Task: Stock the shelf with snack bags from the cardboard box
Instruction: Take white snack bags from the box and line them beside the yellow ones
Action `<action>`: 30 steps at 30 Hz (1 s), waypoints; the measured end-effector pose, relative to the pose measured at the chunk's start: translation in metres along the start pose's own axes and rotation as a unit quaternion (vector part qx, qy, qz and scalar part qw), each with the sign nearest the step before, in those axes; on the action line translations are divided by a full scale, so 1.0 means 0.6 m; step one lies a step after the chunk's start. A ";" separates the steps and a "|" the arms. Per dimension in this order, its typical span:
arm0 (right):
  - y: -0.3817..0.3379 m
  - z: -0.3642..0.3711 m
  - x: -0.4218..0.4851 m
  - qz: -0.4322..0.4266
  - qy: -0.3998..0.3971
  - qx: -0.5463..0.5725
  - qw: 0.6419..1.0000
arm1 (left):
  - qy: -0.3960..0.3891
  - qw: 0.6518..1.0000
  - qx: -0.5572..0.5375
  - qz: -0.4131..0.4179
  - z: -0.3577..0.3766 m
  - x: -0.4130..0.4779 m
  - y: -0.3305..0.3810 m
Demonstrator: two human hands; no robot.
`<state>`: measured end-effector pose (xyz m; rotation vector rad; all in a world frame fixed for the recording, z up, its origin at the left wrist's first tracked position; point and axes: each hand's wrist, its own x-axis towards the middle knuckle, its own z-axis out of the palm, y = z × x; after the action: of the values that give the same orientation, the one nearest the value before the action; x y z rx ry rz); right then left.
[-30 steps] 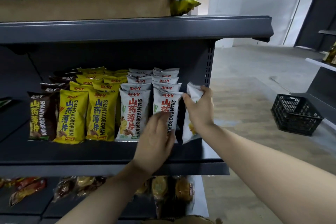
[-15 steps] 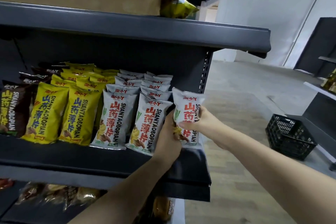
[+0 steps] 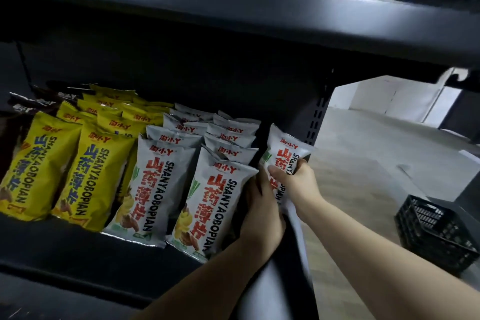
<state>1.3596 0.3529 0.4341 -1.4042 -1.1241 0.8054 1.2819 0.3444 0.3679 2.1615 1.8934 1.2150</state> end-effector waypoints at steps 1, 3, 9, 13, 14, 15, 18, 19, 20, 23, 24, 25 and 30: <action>0.005 0.007 0.008 -0.004 0.004 -0.006 1.000 | 0.019 1.000 0.000 0.002 0.011 0.000 0.000; 0.014 0.019 0.022 -0.015 0.014 -0.028 0.999 | 0.029 1.000 0.009 0.009 0.020 -0.004 0.002; 0.035 0.036 0.050 -0.060 0.031 -0.067 0.995 | 0.032 0.999 -0.019 -0.004 0.017 0.007 -0.003; 0.047 0.053 0.064 -0.101 0.066 -0.080 0.990 | 0.045 0.996 0.057 0.051 0.029 0.014 -0.003; 0.047 0.055 0.063 -0.099 0.063 -0.072 0.990 | 0.043 0.996 0.060 0.041 0.030 0.019 -0.002; 0.049 0.056 0.063 -0.090 0.053 -0.061 0.993 | 0.039 0.998 0.048 0.027 0.032 0.023 0.001; 0.058 0.051 0.062 -0.048 0.005 -0.057 0.997 | -0.006 1.000 -0.009 0.012 0.037 0.024 0.007; 0.063 0.046 0.063 -0.039 -0.011 -0.073 0.997 | -0.018 1.000 -0.007 0.005 0.033 0.022 0.009; 0.067 0.039 0.063 -0.028 -0.028 -0.098 0.994 | -0.027 1.000 0.004 0.006 0.039 0.026 0.004; 0.073 0.020 0.059 -0.015 -0.056 -0.167 0.984 | -0.078 0.996 0.022 -0.047 0.046 0.031 -0.002; 0.074 0.016 0.058 -0.018 -0.063 -0.181 0.981 | -0.063 0.996 0.024 -0.067 0.050 0.040 0.000; 0.074 0.013 0.058 -0.022 -0.068 -0.195 0.978 | -0.075 0.995 0.002 -0.071 0.048 0.043 0.001; 0.067 0.014 0.052 -0.033 -0.040 -0.288 0.956 | -0.024 0.999 0.015 -0.030 -0.003 0.011 0.010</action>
<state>1.3690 0.3874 0.3974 -1.8079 -1.5407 0.5028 1.2855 0.3475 0.3758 2.1117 1.9553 1.1208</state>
